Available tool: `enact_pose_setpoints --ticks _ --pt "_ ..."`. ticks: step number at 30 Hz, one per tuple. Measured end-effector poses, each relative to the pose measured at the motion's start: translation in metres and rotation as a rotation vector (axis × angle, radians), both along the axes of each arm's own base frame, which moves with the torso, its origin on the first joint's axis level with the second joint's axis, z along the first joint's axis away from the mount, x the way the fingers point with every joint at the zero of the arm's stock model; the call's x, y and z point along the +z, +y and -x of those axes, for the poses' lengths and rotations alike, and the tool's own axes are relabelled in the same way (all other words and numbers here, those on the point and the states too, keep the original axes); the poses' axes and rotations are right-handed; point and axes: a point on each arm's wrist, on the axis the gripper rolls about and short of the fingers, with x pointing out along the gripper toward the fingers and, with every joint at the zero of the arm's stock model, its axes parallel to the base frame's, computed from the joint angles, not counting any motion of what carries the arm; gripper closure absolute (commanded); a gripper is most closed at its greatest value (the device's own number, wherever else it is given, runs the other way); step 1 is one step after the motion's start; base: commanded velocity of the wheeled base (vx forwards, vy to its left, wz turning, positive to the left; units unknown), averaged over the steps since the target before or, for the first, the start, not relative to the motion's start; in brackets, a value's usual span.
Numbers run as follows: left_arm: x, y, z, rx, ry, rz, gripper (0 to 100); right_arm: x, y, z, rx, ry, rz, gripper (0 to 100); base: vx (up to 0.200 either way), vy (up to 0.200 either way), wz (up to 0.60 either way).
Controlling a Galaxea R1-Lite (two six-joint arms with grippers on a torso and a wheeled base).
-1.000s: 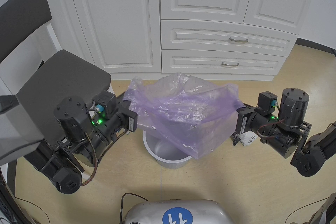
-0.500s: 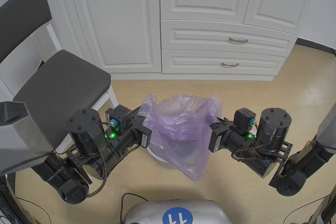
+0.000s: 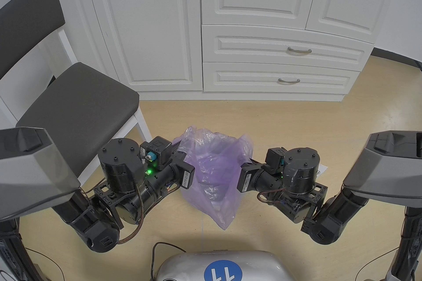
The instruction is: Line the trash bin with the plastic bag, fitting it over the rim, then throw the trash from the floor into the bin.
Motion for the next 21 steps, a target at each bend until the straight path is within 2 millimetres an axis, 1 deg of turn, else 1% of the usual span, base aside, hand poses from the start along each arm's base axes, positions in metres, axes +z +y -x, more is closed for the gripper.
enact_pose_setpoints --ticks 5,10,12,16,21 --pt "-0.012 -0.005 -0.011 0.008 0.028 0.016 100 -0.015 -0.008 -0.014 -0.041 0.047 0.040 100 0.000 0.000 0.00" --pt "-0.021 -0.009 -0.017 0.011 0.043 0.012 100 -0.029 -0.017 -0.019 -0.069 0.165 0.131 100 0.000 0.000 0.00" --pt "-0.024 -0.011 -0.019 0.012 0.045 0.018 100 -0.028 -0.021 -0.023 -0.084 0.188 0.140 100 0.000 0.000 0.00" --pt "-0.026 -0.016 -0.025 0.015 0.053 0.062 100 -0.019 -0.030 -0.031 -0.119 0.188 0.132 100 0.000 0.000 0.00" --pt "-0.027 -0.020 -0.029 0.013 0.055 0.093 100 -0.009 -0.040 -0.031 -0.140 0.236 0.165 100 0.000 0.000 0.00"
